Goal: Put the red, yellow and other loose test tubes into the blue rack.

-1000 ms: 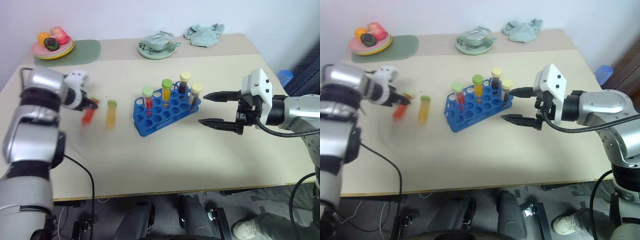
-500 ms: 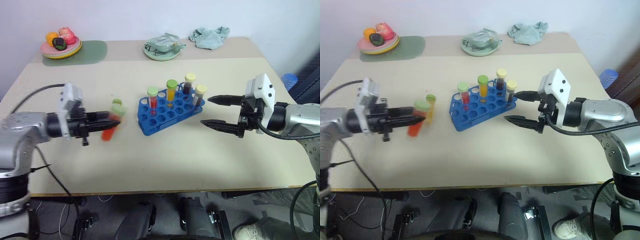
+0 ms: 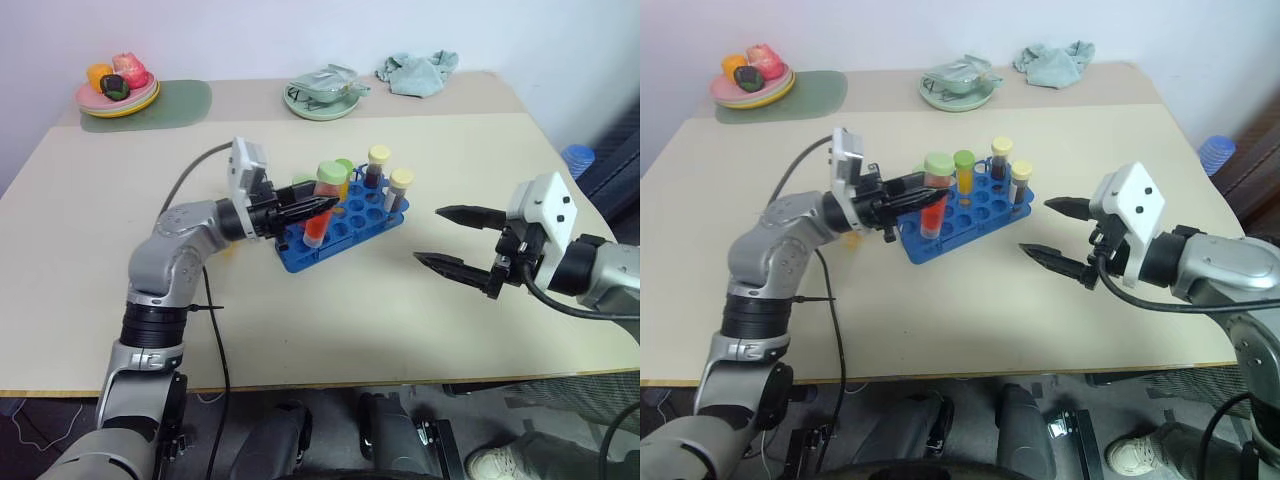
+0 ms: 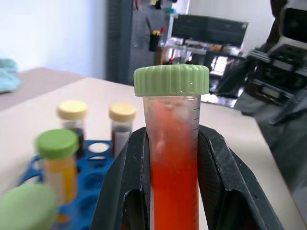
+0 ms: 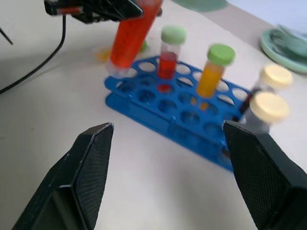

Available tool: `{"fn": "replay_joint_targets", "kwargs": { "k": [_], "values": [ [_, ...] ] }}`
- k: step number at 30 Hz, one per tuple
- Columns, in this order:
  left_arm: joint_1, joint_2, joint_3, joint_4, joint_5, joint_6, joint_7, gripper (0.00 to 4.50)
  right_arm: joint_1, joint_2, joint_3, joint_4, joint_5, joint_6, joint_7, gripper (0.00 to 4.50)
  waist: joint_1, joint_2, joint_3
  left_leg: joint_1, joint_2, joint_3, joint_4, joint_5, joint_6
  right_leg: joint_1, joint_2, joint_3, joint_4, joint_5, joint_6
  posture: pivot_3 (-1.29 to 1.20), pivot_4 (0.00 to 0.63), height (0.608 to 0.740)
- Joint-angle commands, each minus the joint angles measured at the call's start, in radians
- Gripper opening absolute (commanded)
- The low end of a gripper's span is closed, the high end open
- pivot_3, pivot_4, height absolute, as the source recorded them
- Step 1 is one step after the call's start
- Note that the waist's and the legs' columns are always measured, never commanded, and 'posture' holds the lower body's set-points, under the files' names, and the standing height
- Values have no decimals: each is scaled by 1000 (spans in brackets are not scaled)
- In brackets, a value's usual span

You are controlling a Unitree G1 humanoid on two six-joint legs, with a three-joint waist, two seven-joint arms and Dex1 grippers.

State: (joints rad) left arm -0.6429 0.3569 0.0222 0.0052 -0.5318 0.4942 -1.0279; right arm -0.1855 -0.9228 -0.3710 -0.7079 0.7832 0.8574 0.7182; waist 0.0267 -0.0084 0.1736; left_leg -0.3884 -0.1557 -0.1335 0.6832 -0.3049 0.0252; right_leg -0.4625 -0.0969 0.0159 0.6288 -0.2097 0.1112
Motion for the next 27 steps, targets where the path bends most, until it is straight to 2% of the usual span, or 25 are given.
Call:
{"fn": "replay_joint_targets", "kwargs": {
  "k": [1, 5, 9, 12, 15, 18, 20, 27],
  "values": [
    [-33, 9, 39, 3, -29, -21, 7, 718, 8, -3, -53, -59, 41, 8, -37, 3714, 0, 0, 0, 0, 0, 0, 0, 0, 0, 0, 0, 0, 0, 0, 0, 0, 150, 740],
    [-86, 29, 183, 58, -147, 97, 126, 718, 21, -5, -64, -72, 55, 4, -55, 3714, 5, 0, 0, 0, 0, 0, 2, 0, 0, 1, 0, 0, 0, 0, 0, 0, 150, 740],
    [-193, 75, 354, 191, -210, 232, 373, 718, 6, 9, -39, -52, 53, -21, -68, 3714, 4, 0, 0, 0, 0, 0, 2, 0, 0, 1, 0, 0, 1, 0, 0, 0, 150, 740],
    [-260, 121, 346, 256, -104, 311, 586, 718, -16, 18, 3, -22, 38, -46, -61, 3714, 11, -2, -1, 0, 0, 0, 2, 0, 0, 1, 0, 0, 1, 0, 1, 0, 150, 740],
    [-300, 179, 296, 300, -47, 449, 666, 718, -35, 19, 40, 4, 26, -74, -45, 3714, 12, -2, -1, 0, -1, 0, 2, 0, 0, 1, 0, 0, 1, 0, 1, 0, 150, 740],
    [-322, 203, 318, 379, -28, 559, 746, 718, -64, 25, 82, 40, 7, -101, -30, 3714, 11, -2, -1, 0, -1, 0, 2, 0, 0, 1, 0, 0, 1, 0, 1, 0, 150, 740],
    [-328, 223, 323, 430, -18, 638, 771, 718, -73, 28, 100, 55, -3, -115, -23, 3714, 11, -2, -1, 0, -1, 0, 2, 0, 0, 1, 0, 0, 1, 0, 1, 0, 150, 740],
    [-320, 266, 261, 496, 76, 612, 766, 718, -75, 42, 124, 72, -26, -145, -15, 3714, 9, -2, -1, 0, -1, 0, 1, 0, 0, 0, 0, 0, 1, 0, 1, 0, 150, 740]
  ]
}}
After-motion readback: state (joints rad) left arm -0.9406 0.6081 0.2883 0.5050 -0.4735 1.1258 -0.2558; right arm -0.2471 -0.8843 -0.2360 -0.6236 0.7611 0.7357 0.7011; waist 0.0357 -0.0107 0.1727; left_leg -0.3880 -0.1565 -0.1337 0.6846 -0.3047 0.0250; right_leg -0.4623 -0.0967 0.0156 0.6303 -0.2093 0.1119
